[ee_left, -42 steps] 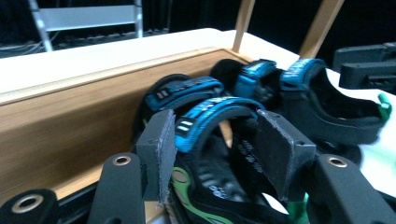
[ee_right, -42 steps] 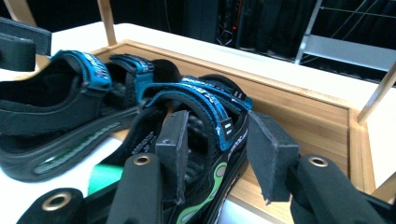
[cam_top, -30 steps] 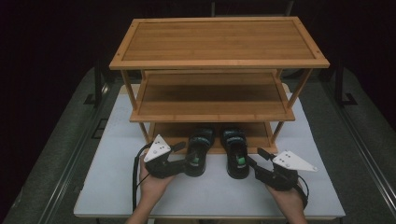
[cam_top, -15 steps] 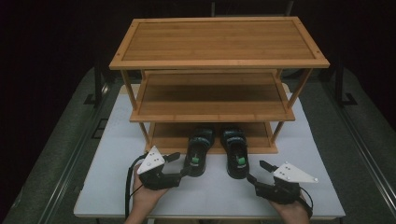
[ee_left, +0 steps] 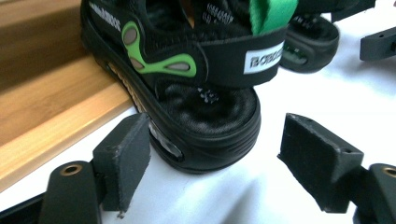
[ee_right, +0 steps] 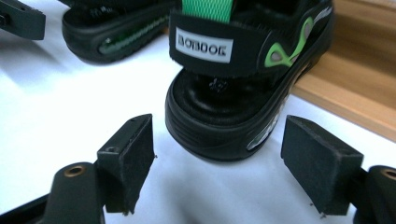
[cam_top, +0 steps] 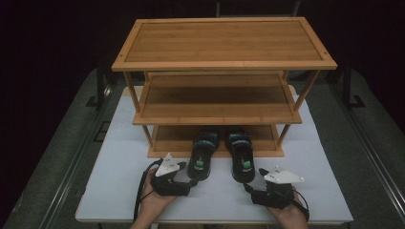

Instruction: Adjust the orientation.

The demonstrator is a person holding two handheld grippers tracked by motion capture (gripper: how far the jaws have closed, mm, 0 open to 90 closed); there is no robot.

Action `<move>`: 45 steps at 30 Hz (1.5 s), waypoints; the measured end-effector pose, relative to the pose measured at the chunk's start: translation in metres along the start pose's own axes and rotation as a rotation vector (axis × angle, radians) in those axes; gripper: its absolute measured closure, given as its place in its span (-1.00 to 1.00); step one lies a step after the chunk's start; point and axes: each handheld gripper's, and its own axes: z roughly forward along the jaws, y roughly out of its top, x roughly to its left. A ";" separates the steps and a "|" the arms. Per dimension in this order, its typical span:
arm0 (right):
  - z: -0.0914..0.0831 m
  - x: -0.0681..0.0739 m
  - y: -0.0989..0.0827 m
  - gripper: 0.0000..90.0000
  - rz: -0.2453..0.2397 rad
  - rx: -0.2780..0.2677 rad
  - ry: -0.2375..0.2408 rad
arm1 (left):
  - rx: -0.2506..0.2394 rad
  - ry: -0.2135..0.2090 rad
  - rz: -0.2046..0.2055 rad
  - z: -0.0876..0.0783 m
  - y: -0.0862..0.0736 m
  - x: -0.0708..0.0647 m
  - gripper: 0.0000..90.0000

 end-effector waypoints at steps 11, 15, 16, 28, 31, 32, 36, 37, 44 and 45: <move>0.015 0.000 0.005 -0.48 -0.019 0.070 -0.004 | 0.065 0.005 0.001 0.014 0.003 0.000 -0.55; 0.017 0.001 0.006 -0.42 -0.037 0.086 -0.013 | 0.061 0.022 -0.004 0.015 0.005 0.001 -0.42; 0.017 0.001 0.006 -0.35 -0.038 0.085 -0.021 | 0.063 0.021 -0.001 0.015 0.005 0.002 -0.42; 0.014 -0.003 0.014 -0.28 -0.050 0.063 -0.005 | 0.053 0.004 -0.003 0.014 0.008 0.004 -0.39; 0.011 -0.006 0.021 -0.27 -0.058 0.049 0.010 | 0.034 -0.006 -0.001 0.013 0.013 0.005 -0.39; 0.011 -0.006 0.022 -0.27 -0.062 0.050 0.013 | 0.029 -0.013 -0.005 0.012 0.015 0.005 -0.39; 0.011 -0.006 0.024 -0.27 -0.076 0.060 0.017 | 0.021 -0.012 0.003 0.013 0.020 0.004 -0.38; 0.012 -0.007 0.025 -0.27 -0.074 0.060 0.018 | 0.017 -0.013 0.003 0.013 0.020 0.004 -0.38; 0.014 -0.009 0.026 -0.27 -0.081 0.059 0.025 | 0.004 -0.017 0.001 0.015 0.025 0.004 -0.34; 0.014 -0.009 0.026 -0.27 -0.083 0.060 0.024 | 0.000 -0.020 -0.003 0.015 0.026 0.004 -0.33</move>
